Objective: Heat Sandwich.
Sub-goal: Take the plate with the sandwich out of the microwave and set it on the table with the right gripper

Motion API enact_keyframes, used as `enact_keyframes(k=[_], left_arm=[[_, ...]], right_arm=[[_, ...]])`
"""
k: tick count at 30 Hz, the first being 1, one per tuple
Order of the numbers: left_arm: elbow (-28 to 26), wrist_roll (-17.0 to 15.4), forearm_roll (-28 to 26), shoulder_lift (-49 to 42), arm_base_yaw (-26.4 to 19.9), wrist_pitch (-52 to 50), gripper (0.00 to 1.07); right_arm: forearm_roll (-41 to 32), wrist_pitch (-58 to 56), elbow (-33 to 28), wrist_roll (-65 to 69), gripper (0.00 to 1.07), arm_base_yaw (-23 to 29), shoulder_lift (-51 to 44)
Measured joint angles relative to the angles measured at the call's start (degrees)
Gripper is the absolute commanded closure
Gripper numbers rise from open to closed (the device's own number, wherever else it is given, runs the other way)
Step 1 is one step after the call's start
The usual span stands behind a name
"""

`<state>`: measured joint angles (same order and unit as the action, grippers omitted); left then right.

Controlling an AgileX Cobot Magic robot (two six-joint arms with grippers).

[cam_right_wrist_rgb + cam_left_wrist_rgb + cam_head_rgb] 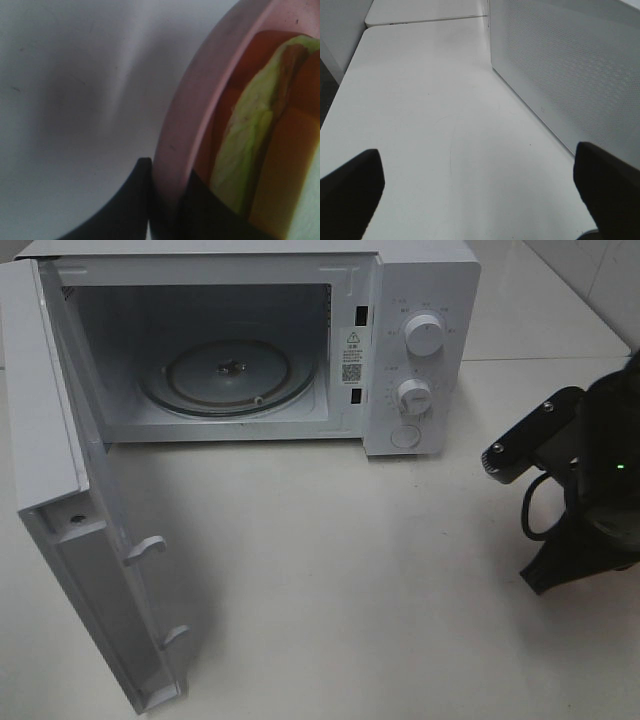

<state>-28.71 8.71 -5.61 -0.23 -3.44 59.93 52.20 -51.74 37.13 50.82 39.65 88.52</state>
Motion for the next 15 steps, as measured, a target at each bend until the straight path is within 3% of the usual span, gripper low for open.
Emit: enact_keyframes(k=[15], left_arm=[[0.0,0.0,0.0,0.0,0.0,0.0,0.09]], right_arm=[[0.0,2.41,3.55,3.78,1.03,-9.63,11.4]])
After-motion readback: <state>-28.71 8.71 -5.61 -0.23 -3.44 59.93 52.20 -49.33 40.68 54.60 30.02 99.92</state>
